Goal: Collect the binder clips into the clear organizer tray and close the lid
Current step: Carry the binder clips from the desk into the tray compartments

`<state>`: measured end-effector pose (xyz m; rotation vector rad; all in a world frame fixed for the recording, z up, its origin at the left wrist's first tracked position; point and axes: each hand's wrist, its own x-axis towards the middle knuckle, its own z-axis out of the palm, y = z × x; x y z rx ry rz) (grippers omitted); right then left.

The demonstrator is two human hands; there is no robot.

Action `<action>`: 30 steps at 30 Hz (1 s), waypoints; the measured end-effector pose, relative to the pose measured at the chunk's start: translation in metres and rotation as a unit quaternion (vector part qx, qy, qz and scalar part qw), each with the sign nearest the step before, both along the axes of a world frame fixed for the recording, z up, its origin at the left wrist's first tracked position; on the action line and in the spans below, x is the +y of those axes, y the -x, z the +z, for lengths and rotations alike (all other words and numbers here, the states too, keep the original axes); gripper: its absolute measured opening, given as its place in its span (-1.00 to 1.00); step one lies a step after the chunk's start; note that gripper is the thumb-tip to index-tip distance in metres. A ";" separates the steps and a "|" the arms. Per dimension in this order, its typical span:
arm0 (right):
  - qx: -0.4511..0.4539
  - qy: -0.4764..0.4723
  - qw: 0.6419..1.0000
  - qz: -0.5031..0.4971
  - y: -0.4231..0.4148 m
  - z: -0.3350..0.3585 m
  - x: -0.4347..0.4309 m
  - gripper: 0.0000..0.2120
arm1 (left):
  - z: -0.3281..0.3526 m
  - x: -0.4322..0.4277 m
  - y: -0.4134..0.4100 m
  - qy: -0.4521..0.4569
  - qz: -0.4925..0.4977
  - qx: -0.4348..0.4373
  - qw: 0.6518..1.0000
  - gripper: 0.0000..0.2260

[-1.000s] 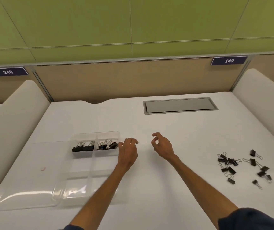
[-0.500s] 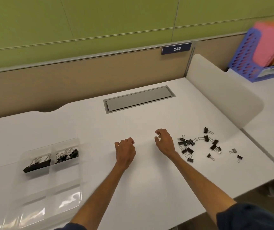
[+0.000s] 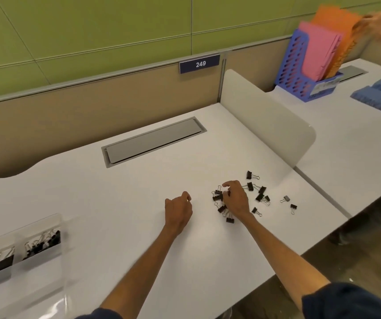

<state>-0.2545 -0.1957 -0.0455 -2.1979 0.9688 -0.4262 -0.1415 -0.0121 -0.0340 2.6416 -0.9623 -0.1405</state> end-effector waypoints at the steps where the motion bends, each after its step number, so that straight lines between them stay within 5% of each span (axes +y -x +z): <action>1: -0.005 -0.001 1.000 -0.005 0.005 -0.001 -0.006 -0.74 | -0.001 -0.007 0.002 0.010 -0.007 0.008 1.000 -0.83; 11: -0.009 0.025 0.999 -0.022 0.039 -0.009 -0.066 -0.60 | 0.000 -0.069 0.025 0.071 -0.034 0.032 0.996 -0.87; 17: 0.096 0.151 0.982 0.068 0.058 -0.007 -0.094 -0.44 | -0.006 -0.113 0.045 -0.011 -0.079 0.054 0.995 -0.62; 30: 0.131 0.179 0.970 0.098 0.057 -0.008 -0.123 -0.50 | -0.010 -0.141 0.049 -0.022 -0.116 0.008 0.993 -0.81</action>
